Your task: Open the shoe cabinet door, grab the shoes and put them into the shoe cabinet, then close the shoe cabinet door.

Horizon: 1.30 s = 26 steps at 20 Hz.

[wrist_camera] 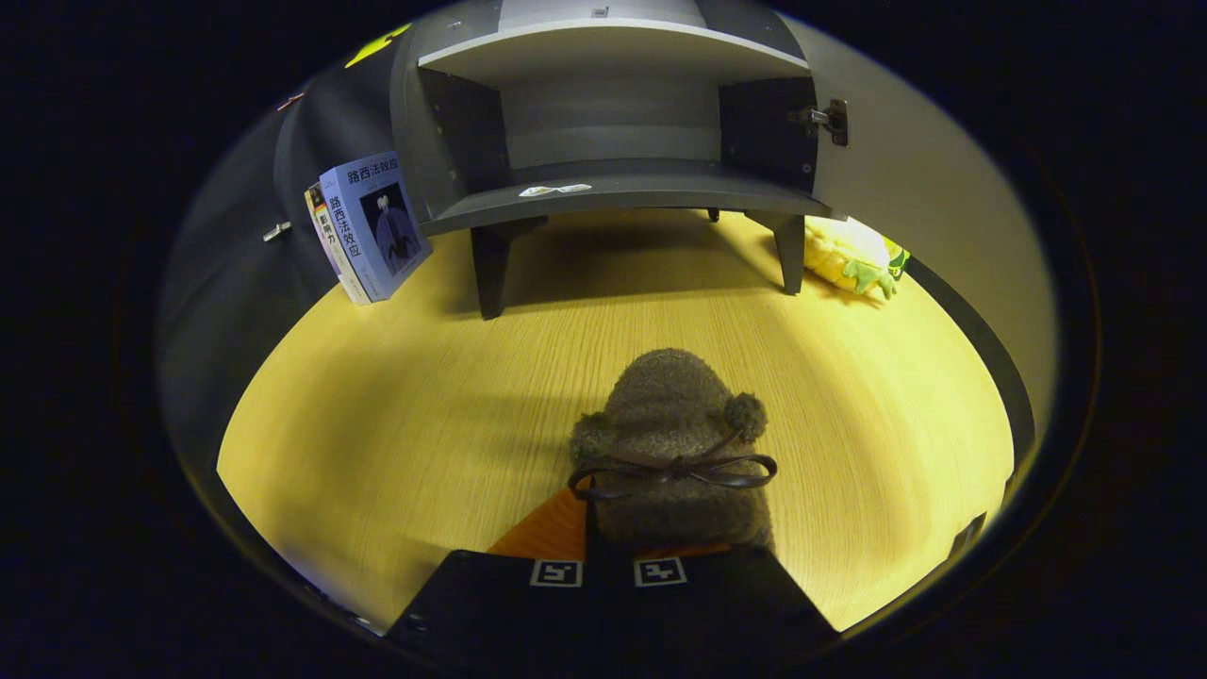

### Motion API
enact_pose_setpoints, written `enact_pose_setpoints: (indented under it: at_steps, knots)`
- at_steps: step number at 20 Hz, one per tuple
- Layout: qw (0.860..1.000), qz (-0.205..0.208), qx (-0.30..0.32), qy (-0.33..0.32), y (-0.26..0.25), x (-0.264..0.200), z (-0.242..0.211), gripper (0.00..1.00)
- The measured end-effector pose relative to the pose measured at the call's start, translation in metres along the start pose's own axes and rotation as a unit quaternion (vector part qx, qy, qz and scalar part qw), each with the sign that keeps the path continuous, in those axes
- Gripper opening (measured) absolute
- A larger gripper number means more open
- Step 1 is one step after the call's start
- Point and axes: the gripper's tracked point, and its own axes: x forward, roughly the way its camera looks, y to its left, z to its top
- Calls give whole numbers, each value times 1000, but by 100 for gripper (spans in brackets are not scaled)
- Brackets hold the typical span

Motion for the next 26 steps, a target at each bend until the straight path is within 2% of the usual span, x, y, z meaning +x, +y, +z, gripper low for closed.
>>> enact_pose_setpoints:
  at_steps: [6,11,16,21,26]
  knots:
    - [999,30,1,-15,3,-49,46,5]
    - [995,53,-9,-79,3,-119,140,5]
    - [990,55,-10,-126,-6,-174,219,5]
    - [985,55,-3,-165,-4,-200,298,5]
    - [979,44,-8,-197,5,-196,368,5]
